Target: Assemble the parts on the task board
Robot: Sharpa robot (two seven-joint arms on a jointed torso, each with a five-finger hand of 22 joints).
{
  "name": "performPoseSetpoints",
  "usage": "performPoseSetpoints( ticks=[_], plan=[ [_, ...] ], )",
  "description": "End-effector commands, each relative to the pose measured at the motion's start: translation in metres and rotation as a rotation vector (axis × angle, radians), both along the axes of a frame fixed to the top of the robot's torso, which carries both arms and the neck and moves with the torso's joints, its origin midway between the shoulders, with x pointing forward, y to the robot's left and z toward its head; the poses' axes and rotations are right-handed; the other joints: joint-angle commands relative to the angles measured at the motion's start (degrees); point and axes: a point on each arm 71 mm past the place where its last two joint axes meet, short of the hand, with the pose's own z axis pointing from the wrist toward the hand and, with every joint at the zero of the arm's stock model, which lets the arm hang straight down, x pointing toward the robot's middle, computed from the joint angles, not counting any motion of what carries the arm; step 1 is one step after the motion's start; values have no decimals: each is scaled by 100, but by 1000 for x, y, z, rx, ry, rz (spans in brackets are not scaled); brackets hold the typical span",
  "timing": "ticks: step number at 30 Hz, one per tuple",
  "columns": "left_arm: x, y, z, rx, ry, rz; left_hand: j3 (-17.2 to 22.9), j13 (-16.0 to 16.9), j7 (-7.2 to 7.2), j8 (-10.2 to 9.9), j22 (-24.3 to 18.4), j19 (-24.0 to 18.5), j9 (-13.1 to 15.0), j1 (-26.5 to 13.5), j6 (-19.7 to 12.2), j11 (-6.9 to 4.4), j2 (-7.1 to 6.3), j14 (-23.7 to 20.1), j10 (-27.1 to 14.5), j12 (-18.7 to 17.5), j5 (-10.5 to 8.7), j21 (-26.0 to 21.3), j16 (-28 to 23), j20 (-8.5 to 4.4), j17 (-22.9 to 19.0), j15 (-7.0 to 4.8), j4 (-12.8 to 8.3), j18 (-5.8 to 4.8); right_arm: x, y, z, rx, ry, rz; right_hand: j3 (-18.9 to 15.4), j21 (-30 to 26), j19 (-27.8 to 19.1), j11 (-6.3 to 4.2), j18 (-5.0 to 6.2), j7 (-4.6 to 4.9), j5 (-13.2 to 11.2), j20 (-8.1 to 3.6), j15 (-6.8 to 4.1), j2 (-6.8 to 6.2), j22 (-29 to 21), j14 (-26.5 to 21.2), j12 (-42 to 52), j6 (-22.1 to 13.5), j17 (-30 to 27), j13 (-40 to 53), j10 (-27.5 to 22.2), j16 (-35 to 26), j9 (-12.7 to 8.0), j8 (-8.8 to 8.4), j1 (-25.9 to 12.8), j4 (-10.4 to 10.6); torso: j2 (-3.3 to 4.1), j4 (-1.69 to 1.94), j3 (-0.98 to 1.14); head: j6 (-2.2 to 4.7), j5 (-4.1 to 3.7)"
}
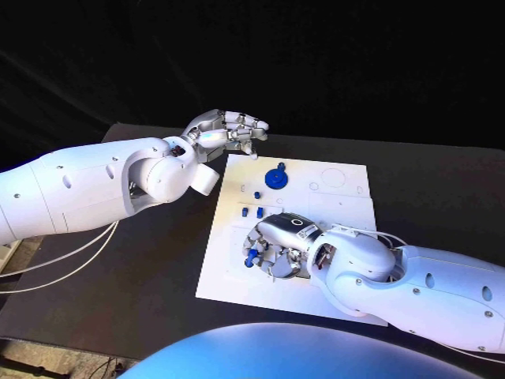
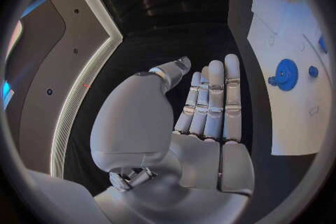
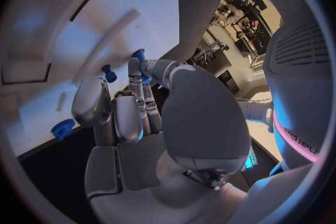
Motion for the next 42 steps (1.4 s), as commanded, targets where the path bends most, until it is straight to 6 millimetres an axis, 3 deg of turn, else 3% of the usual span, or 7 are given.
performPoseSetpoints(
  ticks=[1, 7, 11, 21, 28, 36, 42],
  plan=[
    [-1, -2, 1, -10, -3, -19, -40, 2, -14, 27, -5, -8, 6, 19, -35, 3, 21, -58, -29, 33, -16, -20, -17, 44, -3, 1, 6, 73, -1, 0, -3, -37, -16, 0, 2, -47, -26, -23, -21, 19, 20, -8, -25, 19, -13, 46, -42, 13, -14, -3, -29, -15, 320, 536, -26, -46, -1, -1, 2, 1, -3],
    [-1, -2, 1, -10, -2, -19, -46, 2, -13, 32, -7, -9, 6, 11, -41, 5, 21, -60, -34, 37, -17, -24, -16, 45, -3, 3, 12, 73, -2, 2, -3, -39, -16, 13, -89, -98, -50, 4, -13, 60, 8, 6, -5, -52, -43, 39, -74, -117, -40, -3, -82, -25, 347, 534, -112, -151, -3, -2, -1, 1, 4],
    [-1, -3, 1, -10, -2, -20, -46, 2, -13, 32, -7, -9, 6, 11, -41, 5, 21, -60, -34, 37, -17, -24, -16, 45, -3, 3, 12, 73, -3, 3, -5, -45, -1, 30, -186, -127, -61, 34, -10, 105, 4, 30, 21, -96, -51, 35, -79, -389, -52, 11, -122, -27, 290, 377, -193, -250, -4, 0, -2, 1, -1],
    [-1, -2, 1, -9, -1, -19, -46, 2, -13, 32, -7, -9, 6, 11, -41, 5, 21, -60, -34, 37, -17, -24, -16, 45, -3, 3, 12, 73, -4, 2, -6, -45, 19, 42, -486, -182, -73, 22, -1, 98, -4, 42, 20, -302, -70, 31, -69, -689, -56, 33, -169, -19, 181, 125, -414, -323, -5, -1, -4, 1, -20],
    [-1, -2, 1, -9, 0, -20, -46, 2, -13, 32, -7, -9, 6, 11, -41, 5, 21, -60, -34, 37, -17, -24, -16, 45, -3, 3, 12, 73, -3, -1, -4, -21, 11, 28, -558, -185, -55, -15, -3, 102, 7, 16, -13, -322, -57, 35, -53, -935, -42, 45, -164, -9, 86, -58, -432, -364, -3, -1, 1, 1, -29],
    [0, -1, 1, -7, 0, -16, -46, 2, -13, 32, -7, -9, 6, 11, -41, 5, 21, -60, -34, 37, -17, -24, -16, 45, -3, 3, 12, 73, -4, -17, 8, 83, -4, -16, -879, -68, 43, -113, -36, -27, 19, -54, -91, -352, 68, 69, 30, -1485, 81, 95, -30, 57, -121, -411, -391, -404, -11, -9, 3, 1, -56],
    [1, 1, -1, -4, 1, -11, -46, 2, -13, 32, -7, -9, 6, 11, -41, 5, 21, -60, -34, 37, -17, -24, -16, 45, -3, 3, 12, 73, 9, -44, 31, 252, 5, -66, -1007, -113, 31, -152, -28, -23, 40, -84, -124, -236, 53, 57, 94, -1478, 41, 143, 75, 37, -160, -425, -127, -463, -33, -17, -4, 1, -122]
  ],
)
